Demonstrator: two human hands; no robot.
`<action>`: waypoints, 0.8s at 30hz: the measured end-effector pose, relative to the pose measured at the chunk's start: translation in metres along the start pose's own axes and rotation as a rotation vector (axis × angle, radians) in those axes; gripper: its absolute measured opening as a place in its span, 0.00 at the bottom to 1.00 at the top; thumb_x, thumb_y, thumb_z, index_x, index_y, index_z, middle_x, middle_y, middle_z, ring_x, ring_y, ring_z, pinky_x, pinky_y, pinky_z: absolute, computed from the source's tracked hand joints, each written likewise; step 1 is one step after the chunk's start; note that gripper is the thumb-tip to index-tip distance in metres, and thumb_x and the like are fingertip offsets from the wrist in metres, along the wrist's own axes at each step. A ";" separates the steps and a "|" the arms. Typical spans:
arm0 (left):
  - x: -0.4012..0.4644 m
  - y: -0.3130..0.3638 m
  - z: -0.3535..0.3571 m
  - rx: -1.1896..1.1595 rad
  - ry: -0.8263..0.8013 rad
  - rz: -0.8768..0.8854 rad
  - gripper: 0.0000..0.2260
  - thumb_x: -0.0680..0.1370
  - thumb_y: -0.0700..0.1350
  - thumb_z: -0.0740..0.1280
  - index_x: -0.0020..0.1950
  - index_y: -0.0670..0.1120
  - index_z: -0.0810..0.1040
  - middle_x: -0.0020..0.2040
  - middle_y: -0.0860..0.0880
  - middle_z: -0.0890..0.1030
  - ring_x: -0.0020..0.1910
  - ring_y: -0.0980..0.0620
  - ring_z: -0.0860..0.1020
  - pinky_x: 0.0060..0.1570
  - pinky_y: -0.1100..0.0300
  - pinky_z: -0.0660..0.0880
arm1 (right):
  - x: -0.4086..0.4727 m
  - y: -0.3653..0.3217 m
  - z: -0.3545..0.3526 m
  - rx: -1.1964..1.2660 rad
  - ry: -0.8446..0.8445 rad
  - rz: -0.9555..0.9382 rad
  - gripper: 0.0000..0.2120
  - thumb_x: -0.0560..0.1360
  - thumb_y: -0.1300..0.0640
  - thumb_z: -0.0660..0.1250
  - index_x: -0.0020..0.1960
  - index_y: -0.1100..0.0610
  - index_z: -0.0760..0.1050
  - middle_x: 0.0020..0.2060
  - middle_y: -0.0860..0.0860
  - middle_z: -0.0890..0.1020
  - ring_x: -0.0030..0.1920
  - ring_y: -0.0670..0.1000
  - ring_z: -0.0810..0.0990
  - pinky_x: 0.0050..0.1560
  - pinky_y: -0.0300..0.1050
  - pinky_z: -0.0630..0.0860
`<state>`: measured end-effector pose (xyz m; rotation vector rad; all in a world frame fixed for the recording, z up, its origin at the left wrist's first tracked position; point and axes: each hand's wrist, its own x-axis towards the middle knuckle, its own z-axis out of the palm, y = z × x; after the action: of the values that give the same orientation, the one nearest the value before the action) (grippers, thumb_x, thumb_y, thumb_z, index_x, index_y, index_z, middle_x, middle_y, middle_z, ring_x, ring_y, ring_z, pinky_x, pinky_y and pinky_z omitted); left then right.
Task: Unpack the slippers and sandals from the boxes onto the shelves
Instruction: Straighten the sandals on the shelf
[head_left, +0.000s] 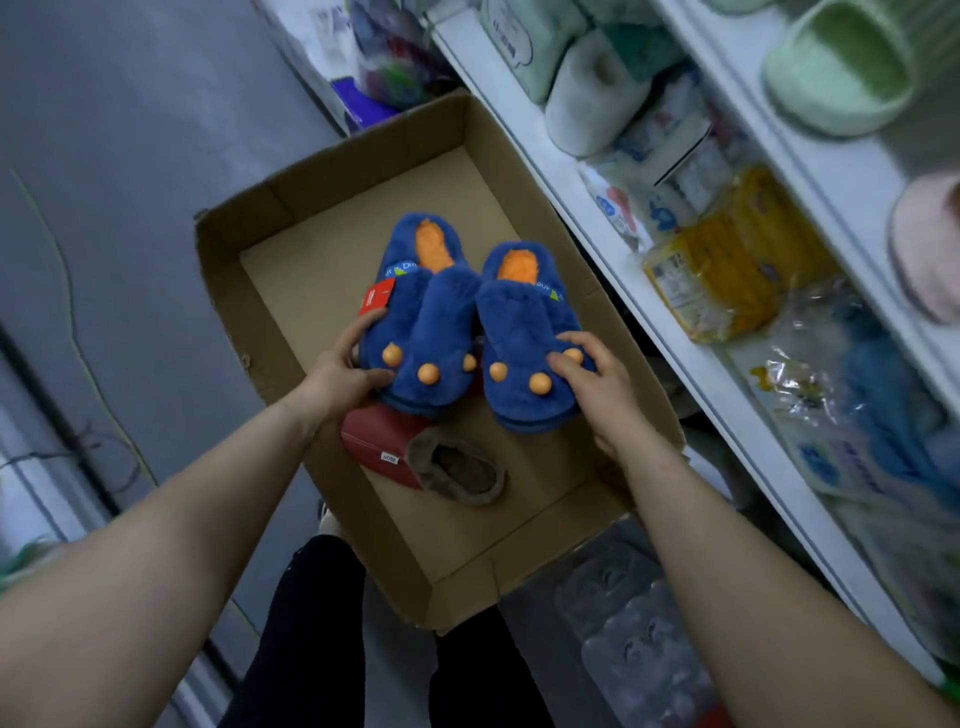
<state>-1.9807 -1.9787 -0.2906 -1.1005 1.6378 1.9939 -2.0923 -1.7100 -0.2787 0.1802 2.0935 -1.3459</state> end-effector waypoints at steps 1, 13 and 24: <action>-0.013 0.005 0.003 0.003 -0.016 0.009 0.32 0.74 0.30 0.67 0.67 0.63 0.68 0.67 0.44 0.70 0.63 0.41 0.74 0.60 0.42 0.75 | -0.012 -0.005 -0.007 -0.002 0.009 -0.003 0.07 0.74 0.50 0.71 0.50 0.40 0.78 0.58 0.48 0.79 0.58 0.52 0.79 0.57 0.56 0.79; -0.157 0.069 0.031 0.146 -0.265 0.224 0.33 0.75 0.30 0.66 0.73 0.58 0.64 0.56 0.47 0.71 0.52 0.48 0.78 0.46 0.55 0.82 | -0.186 -0.063 -0.059 0.002 0.300 -0.160 0.17 0.67 0.38 0.69 0.56 0.38 0.77 0.59 0.50 0.78 0.60 0.52 0.78 0.60 0.60 0.76; -0.233 0.113 0.053 0.410 -0.669 0.425 0.33 0.74 0.29 0.67 0.72 0.56 0.66 0.52 0.47 0.76 0.44 0.55 0.82 0.41 0.60 0.81 | -0.362 -0.049 -0.024 0.243 0.823 -0.191 0.09 0.76 0.53 0.70 0.47 0.39 0.76 0.53 0.46 0.81 0.55 0.50 0.79 0.54 0.50 0.78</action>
<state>-1.9257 -1.9117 -0.0404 0.0786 1.8426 1.8263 -1.8383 -1.6339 -0.0256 0.7628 2.6341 -1.8565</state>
